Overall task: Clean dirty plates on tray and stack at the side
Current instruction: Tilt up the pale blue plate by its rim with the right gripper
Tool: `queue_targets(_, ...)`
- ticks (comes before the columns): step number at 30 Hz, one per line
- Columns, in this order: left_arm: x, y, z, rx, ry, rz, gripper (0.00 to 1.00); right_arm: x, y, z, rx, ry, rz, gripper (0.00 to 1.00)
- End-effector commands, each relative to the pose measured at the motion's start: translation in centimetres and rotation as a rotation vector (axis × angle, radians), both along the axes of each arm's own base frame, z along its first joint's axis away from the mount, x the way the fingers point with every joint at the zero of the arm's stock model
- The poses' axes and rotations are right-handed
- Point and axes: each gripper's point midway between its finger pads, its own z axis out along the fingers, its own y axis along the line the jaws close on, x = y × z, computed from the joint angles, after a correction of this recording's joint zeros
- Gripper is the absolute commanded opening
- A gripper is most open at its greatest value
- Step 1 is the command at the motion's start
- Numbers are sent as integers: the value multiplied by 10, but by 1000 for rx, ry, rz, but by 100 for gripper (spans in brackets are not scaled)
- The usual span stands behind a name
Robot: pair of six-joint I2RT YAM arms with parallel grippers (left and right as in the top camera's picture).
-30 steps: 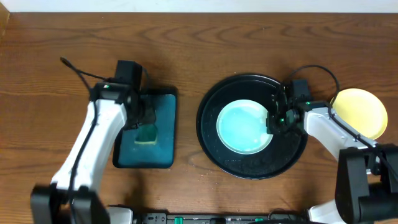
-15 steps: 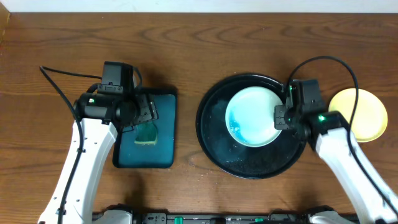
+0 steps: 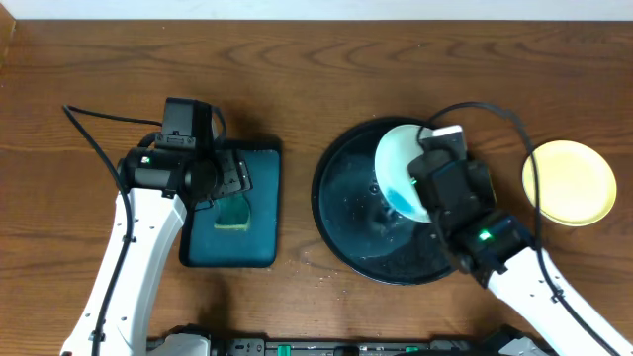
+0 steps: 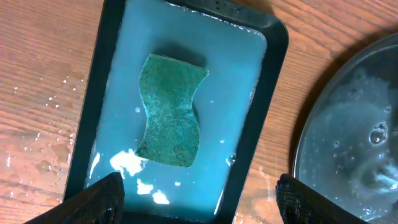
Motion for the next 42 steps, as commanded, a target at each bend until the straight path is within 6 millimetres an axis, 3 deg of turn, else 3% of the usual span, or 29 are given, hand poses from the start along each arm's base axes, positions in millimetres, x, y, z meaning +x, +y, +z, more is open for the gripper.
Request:
queue_targets(1, 3, -1, 5, -4, -15, -5, 79, 0, -5, 36, -146, -129, -39, 1)
queue_targets(6, 3, -1, 5, -4, -15, -5, 79, -2, -4, 61, -276, -213, -56, 1)
queue_targets(10, 3, -1, 5, -4, -15, -5, 79, -1, 1, 70, -314, -238, -44, 1)
queue_targets(42, 3, -1, 5, -4, -15, -5, 79, -3, 0, 73, -362, -238, -44, 1)
